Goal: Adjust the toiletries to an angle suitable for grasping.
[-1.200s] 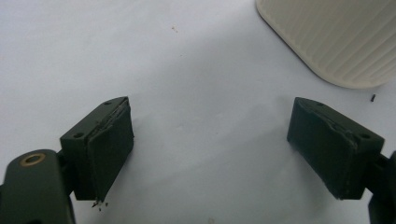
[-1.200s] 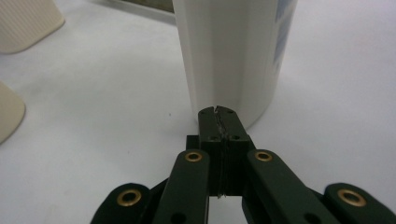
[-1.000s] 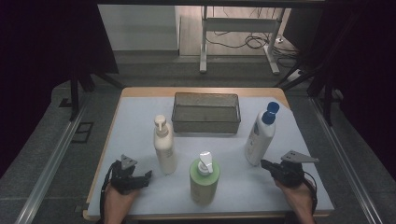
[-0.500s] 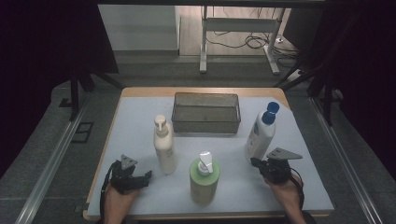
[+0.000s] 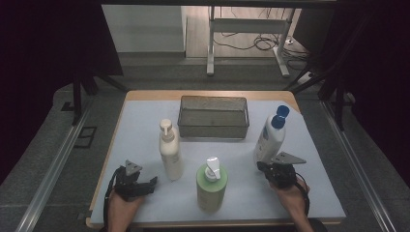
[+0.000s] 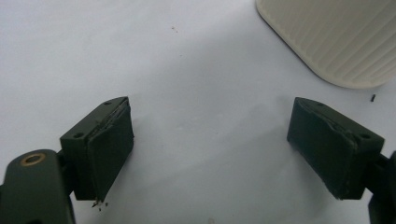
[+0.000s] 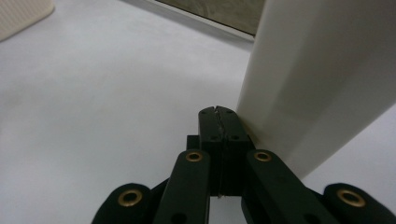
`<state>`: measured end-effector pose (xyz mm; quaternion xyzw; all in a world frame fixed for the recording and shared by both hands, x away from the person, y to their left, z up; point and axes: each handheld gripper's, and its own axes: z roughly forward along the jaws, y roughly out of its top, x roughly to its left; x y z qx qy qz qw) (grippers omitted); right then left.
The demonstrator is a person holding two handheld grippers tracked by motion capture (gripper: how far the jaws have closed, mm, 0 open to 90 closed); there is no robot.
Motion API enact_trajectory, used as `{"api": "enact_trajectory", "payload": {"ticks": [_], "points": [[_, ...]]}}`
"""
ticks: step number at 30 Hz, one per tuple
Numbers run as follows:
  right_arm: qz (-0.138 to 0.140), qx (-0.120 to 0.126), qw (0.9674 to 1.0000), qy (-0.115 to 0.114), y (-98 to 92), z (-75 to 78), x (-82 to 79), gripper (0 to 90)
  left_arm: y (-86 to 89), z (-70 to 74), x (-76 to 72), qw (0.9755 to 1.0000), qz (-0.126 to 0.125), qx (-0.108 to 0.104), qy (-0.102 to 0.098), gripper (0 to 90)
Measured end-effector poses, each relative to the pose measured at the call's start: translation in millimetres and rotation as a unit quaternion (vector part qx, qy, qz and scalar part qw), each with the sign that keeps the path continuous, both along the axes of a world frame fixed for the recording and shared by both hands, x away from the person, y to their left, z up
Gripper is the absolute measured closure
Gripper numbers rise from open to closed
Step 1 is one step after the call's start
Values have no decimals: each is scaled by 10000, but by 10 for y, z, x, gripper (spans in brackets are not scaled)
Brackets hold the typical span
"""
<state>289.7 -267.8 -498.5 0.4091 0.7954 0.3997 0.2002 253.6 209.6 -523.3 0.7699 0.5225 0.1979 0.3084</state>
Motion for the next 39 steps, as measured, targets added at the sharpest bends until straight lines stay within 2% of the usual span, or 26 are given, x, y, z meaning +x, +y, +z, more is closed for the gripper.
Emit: {"api": "enact_trajectory", "payload": {"ticks": [15, 39], "points": [[-51, -104, 9999, 30, -43, -6, -4, 900, 0, 0, 0, 10000, -1, 0, 0, 144], [-187, -88, 9998, 75, -260, -9, -16, 899, 0, 0, 0, 10000, -1, 1, -2, 144]]}}
